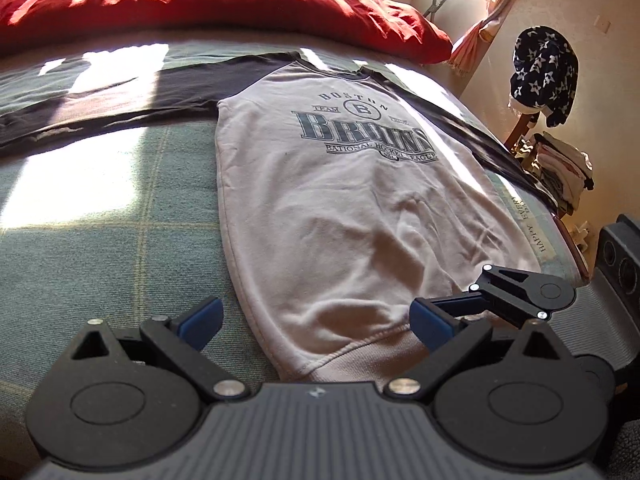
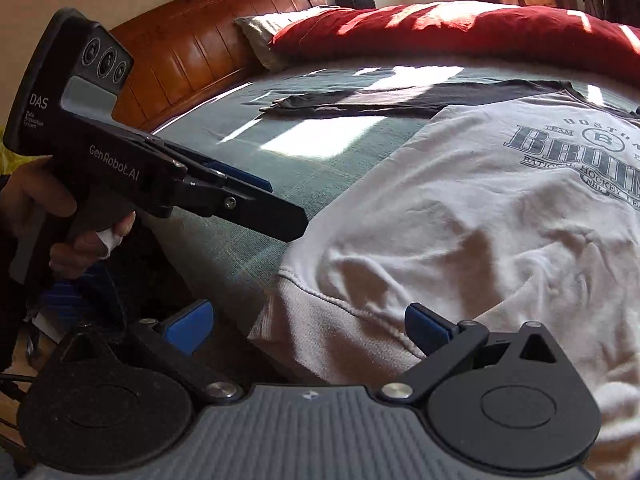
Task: Fold clothes
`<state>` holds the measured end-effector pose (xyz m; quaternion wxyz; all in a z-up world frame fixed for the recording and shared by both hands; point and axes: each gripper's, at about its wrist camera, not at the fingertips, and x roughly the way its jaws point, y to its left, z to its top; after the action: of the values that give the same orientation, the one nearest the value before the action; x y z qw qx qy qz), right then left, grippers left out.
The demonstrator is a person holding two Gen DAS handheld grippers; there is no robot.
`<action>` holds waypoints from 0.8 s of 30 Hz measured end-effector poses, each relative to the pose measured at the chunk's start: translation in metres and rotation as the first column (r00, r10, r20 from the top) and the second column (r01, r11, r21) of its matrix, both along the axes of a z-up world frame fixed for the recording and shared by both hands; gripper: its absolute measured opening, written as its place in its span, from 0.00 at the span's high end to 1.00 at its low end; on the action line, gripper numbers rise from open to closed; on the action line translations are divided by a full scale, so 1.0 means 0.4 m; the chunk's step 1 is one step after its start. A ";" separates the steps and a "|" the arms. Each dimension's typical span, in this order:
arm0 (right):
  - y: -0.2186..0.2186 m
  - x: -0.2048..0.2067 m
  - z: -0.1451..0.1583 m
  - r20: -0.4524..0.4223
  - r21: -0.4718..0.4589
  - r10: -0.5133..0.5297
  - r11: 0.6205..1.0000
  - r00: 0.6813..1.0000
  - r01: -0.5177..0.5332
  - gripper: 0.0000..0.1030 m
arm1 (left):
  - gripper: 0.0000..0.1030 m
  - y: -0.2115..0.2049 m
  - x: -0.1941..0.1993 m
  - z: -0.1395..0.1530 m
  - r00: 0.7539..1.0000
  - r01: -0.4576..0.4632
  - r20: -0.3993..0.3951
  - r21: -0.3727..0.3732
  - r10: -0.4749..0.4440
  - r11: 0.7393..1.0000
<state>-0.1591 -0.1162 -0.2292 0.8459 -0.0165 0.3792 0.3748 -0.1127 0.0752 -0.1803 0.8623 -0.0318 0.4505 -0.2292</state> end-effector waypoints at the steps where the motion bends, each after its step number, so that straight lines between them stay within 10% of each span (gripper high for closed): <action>1: 0.015 -0.012 0.000 0.047 -0.069 0.018 0.997 0.999 -0.015 0.05 | 0.06 0.001 -0.006 -0.001 1.000 0.002 0.018 0.013 -0.003 1.000; 9: -0.006 -0.092 -0.017 0.181 -0.430 0.217 0.895 0.959 -0.121 0.54 | 0.45 -0.109 -0.128 -0.035 0.934 0.248 0.190 0.261 -0.302 0.933; 19: -0.037 -0.118 -0.021 0.172 -0.402 0.150 0.913 0.974 -0.070 0.54 | 0.47 -0.280 -0.275 -0.138 0.682 0.354 0.224 0.732 -0.696 0.582; 24: -0.045 -0.120 -0.011 0.177 -0.383 0.129 0.922 0.976 -0.053 0.53 | 0.52 -0.285 -0.295 -0.147 0.640 0.317 0.235 0.786 -0.731 0.531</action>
<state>-0.2072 -0.1344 -0.2335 0.8421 -0.2332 0.3564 0.3308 -0.2306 -0.0387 -0.2393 0.7802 0.4973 0.2236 -0.3064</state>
